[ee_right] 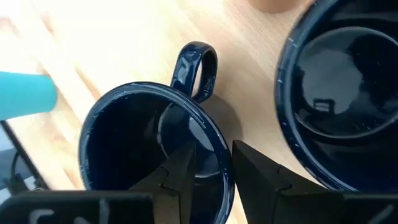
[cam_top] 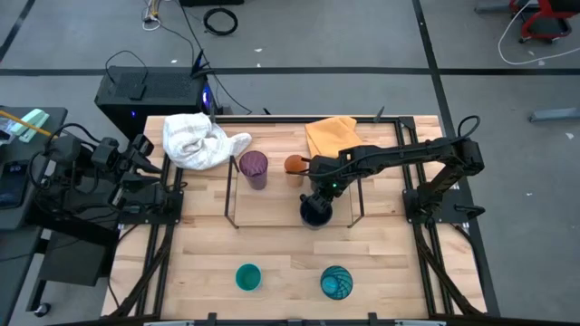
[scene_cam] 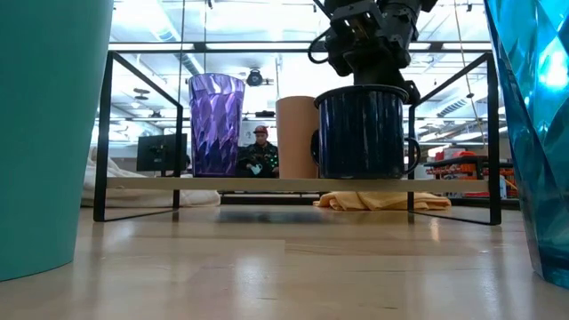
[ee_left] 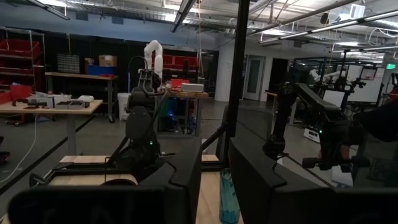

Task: Stack small to large cups/mugs on shelf
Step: Put the blue mug on the shelf

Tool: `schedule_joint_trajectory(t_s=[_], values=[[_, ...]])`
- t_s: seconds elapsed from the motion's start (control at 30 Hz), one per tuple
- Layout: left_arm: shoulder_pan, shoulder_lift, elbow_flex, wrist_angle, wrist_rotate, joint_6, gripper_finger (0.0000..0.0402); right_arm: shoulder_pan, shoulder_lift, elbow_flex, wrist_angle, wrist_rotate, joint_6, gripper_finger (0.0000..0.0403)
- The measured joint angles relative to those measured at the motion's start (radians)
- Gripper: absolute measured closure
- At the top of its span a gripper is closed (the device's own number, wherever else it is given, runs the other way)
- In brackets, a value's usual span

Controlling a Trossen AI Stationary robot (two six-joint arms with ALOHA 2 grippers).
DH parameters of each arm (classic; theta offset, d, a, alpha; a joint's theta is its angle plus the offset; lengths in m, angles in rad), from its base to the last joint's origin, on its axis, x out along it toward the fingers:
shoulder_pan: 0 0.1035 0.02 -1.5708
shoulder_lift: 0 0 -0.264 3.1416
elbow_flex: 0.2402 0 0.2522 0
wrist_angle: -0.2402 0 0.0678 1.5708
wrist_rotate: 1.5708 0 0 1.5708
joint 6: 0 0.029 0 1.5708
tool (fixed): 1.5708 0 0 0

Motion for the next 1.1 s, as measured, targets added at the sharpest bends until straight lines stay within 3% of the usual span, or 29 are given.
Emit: schedule_joint_trajectory(t_s=[0.53, 1.1], values=[[0.000, 0.000, 0.000, 0.000, 0.000, 0.000, 0.0309, -0.022, 0.000, 0.027, 0.000, -0.014, 0.009, 0.0230], [0.000, 0.000, 0.000, 0.000, 0.000, 0.000, 0.0314, -0.048, 0.000, 0.053, 0.000, -0.013, -0.007, 0.0229]])
